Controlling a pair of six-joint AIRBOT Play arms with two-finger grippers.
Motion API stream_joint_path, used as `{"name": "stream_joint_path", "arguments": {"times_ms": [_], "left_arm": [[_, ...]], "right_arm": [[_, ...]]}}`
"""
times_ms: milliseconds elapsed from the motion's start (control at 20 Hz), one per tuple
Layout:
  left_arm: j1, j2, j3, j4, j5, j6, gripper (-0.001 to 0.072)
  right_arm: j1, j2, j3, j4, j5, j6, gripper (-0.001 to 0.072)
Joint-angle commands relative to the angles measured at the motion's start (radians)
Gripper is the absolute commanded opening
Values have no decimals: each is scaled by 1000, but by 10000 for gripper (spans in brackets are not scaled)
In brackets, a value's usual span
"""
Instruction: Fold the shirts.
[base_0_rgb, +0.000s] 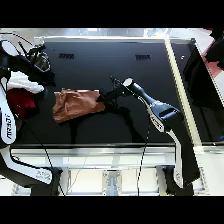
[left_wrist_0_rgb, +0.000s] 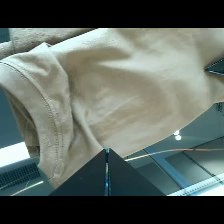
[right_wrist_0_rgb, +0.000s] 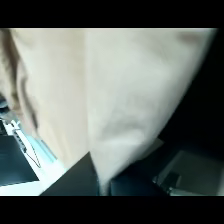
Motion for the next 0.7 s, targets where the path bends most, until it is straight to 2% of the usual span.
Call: {"name": "stream_joint_path", "arguments": {"times_ms": [0, 200, 450, 650], "left_arm": [[1, 1, 0, 0, 0, 0, 11], [1, 1, 0, 0, 0, 0, 11], [1, 0, 0, 0, 0, 0, 11], [0, 0, 0, 0, 0, -1, 10]], "right_arm": [[-10, 5, 72, 8, 58, -6, 11], [-138, 103, 182, -206, 190, 26, 11], [-400, 361, 137, -708, 409, 79, 11], [-642, 496, 74, -896, 571, 76, 11]]}}
